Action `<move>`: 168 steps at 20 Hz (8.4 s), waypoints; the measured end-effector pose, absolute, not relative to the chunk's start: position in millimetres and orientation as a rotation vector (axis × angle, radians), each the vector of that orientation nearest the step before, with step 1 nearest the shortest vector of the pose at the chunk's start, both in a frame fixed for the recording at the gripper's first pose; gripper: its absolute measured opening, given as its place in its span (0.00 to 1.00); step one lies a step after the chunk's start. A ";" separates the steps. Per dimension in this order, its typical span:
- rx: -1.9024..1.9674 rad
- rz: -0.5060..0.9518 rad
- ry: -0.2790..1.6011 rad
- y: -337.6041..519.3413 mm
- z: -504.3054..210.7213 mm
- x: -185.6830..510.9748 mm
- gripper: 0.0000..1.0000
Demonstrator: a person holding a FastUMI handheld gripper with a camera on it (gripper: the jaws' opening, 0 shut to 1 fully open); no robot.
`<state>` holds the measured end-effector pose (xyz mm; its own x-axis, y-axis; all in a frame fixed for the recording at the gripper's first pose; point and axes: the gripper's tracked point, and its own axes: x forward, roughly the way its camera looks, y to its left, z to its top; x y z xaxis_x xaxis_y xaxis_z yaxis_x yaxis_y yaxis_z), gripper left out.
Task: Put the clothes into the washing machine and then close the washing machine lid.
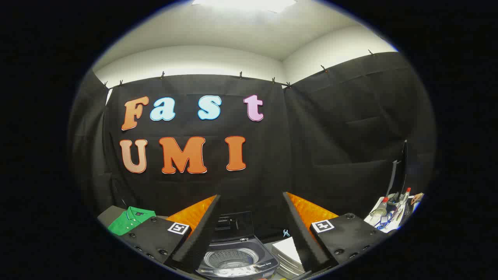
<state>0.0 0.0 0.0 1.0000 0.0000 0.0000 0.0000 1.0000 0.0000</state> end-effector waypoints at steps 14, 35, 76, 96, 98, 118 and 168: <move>-0.004 0.002 0.009 4.7 -6.4 2.0 0.99; 0.021 0.010 0.010 14.1 -5.5 1.6 0.99; -0.066 0.526 0.611 483.3 -261.3 0.3 0.99; -0.147 0.626 0.599 477.3 -289.5 -7.9 0.68; -0.155 0.638 0.593 477.6 -290.3 -8.9 0.60; 0.000 0.742 0.264 453.9 -215.2 -9.4 0.14; -0.140 0.583 0.498 153.4 -401.3 229.7 0.14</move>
